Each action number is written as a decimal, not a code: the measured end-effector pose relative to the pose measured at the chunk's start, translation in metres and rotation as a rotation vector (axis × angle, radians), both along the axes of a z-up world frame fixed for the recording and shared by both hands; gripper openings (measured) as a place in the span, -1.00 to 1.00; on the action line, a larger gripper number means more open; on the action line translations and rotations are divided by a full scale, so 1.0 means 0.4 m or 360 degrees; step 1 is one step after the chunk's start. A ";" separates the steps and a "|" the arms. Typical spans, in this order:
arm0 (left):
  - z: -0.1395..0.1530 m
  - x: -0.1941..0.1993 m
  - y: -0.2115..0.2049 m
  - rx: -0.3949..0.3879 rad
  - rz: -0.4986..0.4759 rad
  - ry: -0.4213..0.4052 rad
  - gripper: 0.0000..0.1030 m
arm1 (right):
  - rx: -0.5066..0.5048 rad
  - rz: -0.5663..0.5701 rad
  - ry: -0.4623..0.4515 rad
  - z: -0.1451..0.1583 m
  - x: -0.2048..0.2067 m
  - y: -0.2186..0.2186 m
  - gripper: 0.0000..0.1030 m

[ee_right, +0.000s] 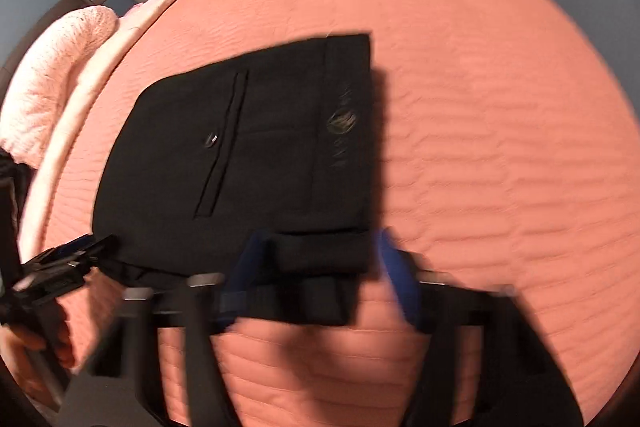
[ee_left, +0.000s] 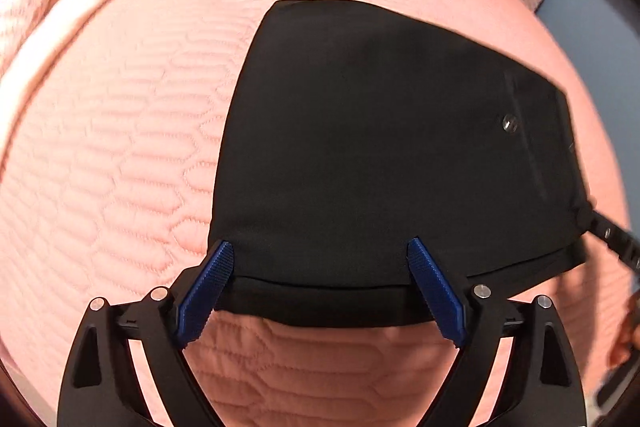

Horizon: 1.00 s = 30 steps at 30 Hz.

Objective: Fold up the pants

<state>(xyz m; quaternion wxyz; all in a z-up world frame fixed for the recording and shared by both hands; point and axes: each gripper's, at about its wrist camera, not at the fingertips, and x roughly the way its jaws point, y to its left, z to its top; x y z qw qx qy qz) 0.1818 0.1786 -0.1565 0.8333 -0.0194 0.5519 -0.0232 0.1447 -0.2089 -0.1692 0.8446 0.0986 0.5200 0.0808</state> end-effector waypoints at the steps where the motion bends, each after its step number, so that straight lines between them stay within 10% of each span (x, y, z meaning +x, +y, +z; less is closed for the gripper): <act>1: 0.004 -0.003 -0.009 0.0051 -0.0028 -0.0012 0.69 | 0.0000 0.0001 -0.0003 0.002 -0.007 0.002 -0.33; 5: 0.014 -0.026 0.020 0.0112 -0.0041 -0.0007 0.70 | 0.0058 0.0038 -0.0033 0.035 -0.079 -0.002 -0.49; 10: 0.005 -0.018 0.117 -0.0252 0.0135 0.0086 0.75 | 0.0130 -0.0050 0.0015 -0.025 -0.058 -0.040 0.05; 13: 0.048 -0.001 0.168 -0.0249 0.0188 -0.0039 0.74 | 0.0184 -0.0138 -0.0099 0.019 -0.042 -0.075 0.66; 16: 0.000 0.059 0.188 -0.0371 0.0176 0.0078 0.75 | 0.0271 -0.0059 -0.0014 -0.028 0.046 -0.064 0.77; 20: -0.049 0.094 0.156 -0.0392 0.0115 0.0140 0.90 | 0.0282 -0.0009 0.0000 -0.081 0.119 -0.008 0.63; 23: -0.054 0.102 0.127 -0.0277 0.0074 0.0076 0.84 | 0.0309 0.0042 0.0013 -0.076 0.103 0.028 0.00; 30: -0.013 0.121 0.083 -0.0232 -0.0030 0.0002 -0.59 | 0.0300 0.0038 0.0004 -0.037 0.096 0.035 -0.58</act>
